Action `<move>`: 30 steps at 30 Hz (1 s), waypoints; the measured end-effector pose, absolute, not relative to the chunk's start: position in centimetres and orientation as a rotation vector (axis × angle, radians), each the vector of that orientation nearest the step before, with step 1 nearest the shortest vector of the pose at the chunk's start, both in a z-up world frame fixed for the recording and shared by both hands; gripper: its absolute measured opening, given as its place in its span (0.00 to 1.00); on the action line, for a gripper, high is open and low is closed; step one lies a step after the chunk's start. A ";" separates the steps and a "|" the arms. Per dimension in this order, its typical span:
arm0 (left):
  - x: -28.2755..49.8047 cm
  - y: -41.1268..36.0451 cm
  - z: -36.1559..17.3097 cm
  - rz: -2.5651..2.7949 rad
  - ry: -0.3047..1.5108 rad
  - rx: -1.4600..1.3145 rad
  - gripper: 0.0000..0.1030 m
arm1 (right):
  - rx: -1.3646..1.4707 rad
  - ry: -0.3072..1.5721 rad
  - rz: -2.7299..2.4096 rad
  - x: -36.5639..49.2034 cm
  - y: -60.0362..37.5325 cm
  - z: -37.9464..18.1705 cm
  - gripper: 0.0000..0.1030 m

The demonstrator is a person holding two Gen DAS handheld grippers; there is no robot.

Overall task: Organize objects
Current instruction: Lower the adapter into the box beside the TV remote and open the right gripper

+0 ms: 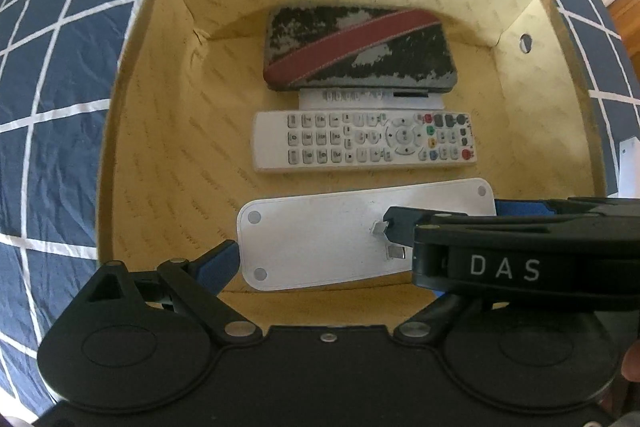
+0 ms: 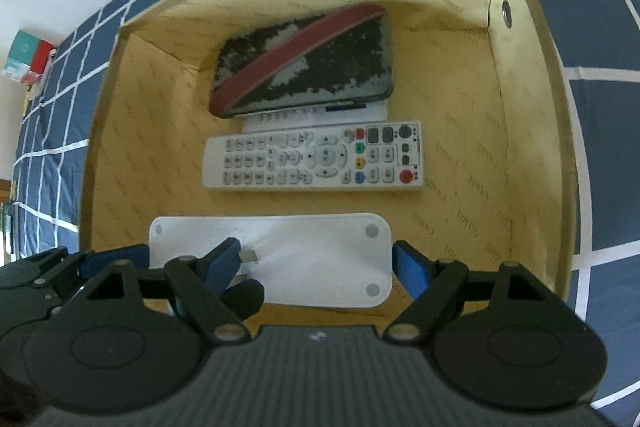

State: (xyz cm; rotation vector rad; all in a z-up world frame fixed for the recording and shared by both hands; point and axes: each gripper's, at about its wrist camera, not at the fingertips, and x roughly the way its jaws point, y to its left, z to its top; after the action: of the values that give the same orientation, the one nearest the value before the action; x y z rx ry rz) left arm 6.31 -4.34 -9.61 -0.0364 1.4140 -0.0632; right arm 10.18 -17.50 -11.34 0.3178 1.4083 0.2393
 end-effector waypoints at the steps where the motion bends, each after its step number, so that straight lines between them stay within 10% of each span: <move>1: 6.5 -4.3 -10.0 -0.068 1.419 -0.036 0.91 | 0.319 1.413 0.235 10.2 -17.5 -11.6 0.79; 30: 8.2 -3.5 -12.3 -0.134 1.444 -0.033 0.92 | 0.313 1.431 0.173 12.0 -17.8 -14.0 0.80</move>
State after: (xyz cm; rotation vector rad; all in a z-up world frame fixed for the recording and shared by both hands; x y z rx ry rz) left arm 8.25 -3.52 -12.26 -0.0335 1.4442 -0.1338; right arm 12.00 -17.84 -13.98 0.3127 1.4315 0.1731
